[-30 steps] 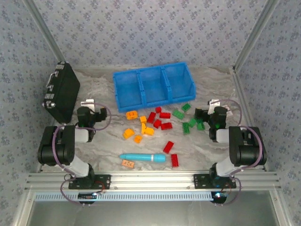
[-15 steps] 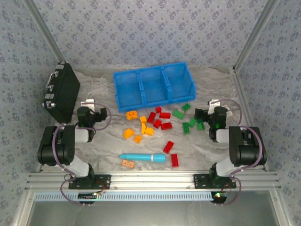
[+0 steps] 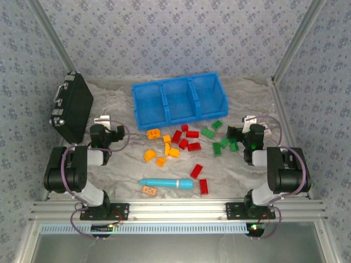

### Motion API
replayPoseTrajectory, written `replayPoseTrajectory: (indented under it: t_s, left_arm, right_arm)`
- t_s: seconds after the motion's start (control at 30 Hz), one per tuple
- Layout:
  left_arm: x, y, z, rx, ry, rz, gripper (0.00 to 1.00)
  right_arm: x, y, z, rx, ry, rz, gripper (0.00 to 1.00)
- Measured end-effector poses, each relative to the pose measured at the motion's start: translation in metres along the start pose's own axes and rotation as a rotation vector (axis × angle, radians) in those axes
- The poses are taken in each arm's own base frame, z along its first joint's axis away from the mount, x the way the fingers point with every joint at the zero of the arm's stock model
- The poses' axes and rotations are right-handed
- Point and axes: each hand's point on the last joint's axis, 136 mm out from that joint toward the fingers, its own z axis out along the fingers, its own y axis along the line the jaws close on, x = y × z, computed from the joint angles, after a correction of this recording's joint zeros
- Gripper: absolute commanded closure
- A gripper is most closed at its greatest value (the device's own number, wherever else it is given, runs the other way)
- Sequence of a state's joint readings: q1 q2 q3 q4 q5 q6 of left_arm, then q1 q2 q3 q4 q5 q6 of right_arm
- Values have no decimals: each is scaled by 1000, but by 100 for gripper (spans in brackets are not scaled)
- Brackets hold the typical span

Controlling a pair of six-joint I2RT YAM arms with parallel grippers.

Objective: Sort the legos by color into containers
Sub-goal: Pick up the lego from the middle-right of the table.

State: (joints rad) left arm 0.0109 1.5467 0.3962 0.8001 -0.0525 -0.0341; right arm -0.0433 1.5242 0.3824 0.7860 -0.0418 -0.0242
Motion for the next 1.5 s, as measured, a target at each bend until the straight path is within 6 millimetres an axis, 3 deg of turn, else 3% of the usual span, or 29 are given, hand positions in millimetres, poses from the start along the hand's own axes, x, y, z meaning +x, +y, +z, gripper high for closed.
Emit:
replayPoseTrajectory:
  t_s: [0.57, 0.67, 0.77, 0.87, 0.93, 1.0, 1.1, 1.3, 1.5]
  left_arm:
    - [0, 2, 0, -10, 2, 0, 0]
    - [-3, 7, 1, -56, 56, 4, 0]
    - [-51, 8, -1, -93, 61, -3, 0]
    - [-124, 0, -14, -89, -17, -14, 0]
    - [-162, -10, -27, -72, -51, -9, 0]
    - [-186, -20, -39, -57, -55, -1, 0]
    - [-193, -31, -50, -23, -5, 9, 0]
    - [-181, -48, -71, 91, 144, 23, 0]
    - [-216, -75, -108, 265, 114, 15, 0]
  right_arm:
    - [-1, -1, 0, 1, -2, 1, 0]
    - [-6, -2, -8, 10, 9, 3, 0]
    - [-41, -7, -25, 36, -10, 30, 0]
    - [-105, -13, -51, 52, -93, 73, 0]
    - [-139, -13, -68, 42, -127, 106, 0]
    - [-153, -10, -76, 17, -105, 137, 0]
    - [-138, 3, -77, -33, 6, 168, 0]
    - [-63, 39, -84, -116, 325, 193, 0]
    - [-14, 48, -76, -114, 531, 242, 2]
